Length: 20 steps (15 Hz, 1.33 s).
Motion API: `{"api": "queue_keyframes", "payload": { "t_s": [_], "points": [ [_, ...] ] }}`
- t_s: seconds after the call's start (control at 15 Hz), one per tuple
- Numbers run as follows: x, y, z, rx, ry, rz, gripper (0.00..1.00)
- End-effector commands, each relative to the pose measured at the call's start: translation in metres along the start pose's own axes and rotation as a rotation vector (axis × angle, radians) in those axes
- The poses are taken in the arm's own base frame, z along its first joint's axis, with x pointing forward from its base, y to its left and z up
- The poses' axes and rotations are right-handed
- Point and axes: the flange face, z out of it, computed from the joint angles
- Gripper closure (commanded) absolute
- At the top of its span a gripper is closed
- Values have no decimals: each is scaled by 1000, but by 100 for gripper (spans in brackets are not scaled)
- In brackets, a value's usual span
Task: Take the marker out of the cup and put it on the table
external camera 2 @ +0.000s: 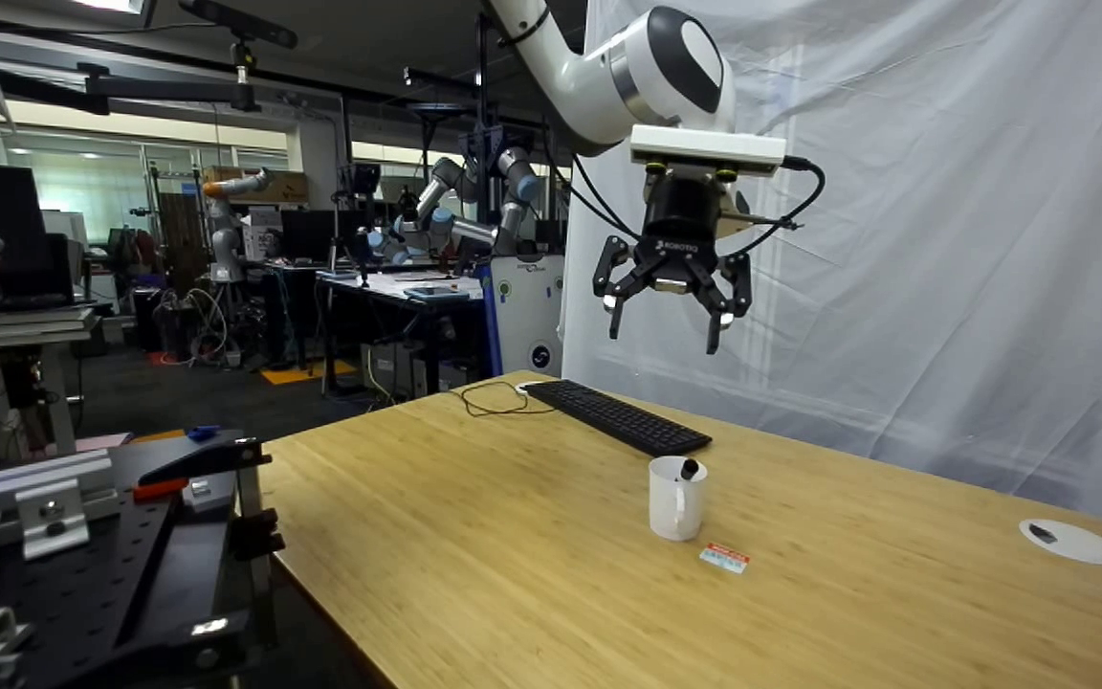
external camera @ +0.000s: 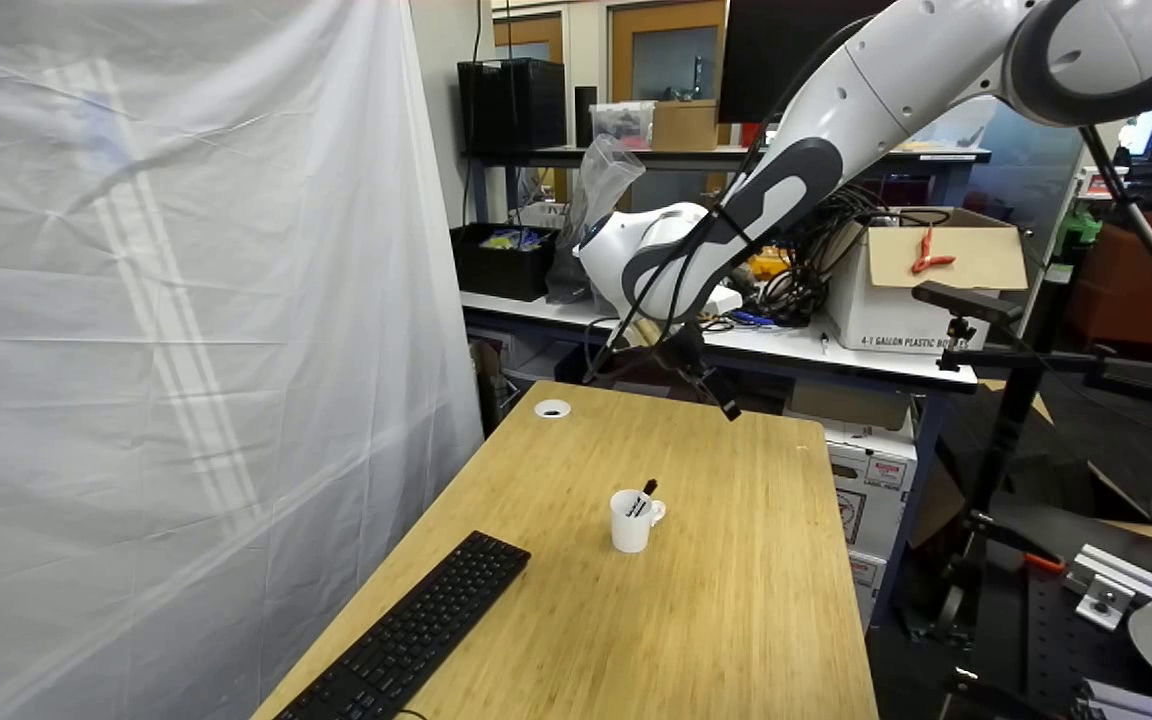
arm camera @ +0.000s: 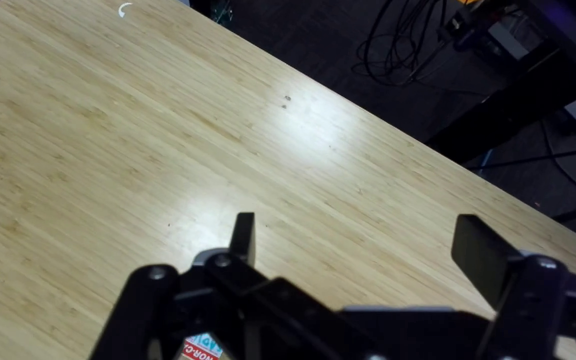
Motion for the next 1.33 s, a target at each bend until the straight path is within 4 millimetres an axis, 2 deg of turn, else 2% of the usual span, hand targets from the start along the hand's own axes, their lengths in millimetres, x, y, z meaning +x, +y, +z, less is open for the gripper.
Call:
{"api": "queue_keyframes", "payload": {
  "t_s": [0.0,0.27,0.33,1.07,1.27],
  "points": [
    [11,4,-6,-11,14,-24,0],
    [24,6,-5,-10,34,-15,0],
    [23,1,-1,-10,21,-20,0],
    [26,4,-1,-13,24,-18,0],
    [33,10,10,-44,9,-47,0]
  ]
}}
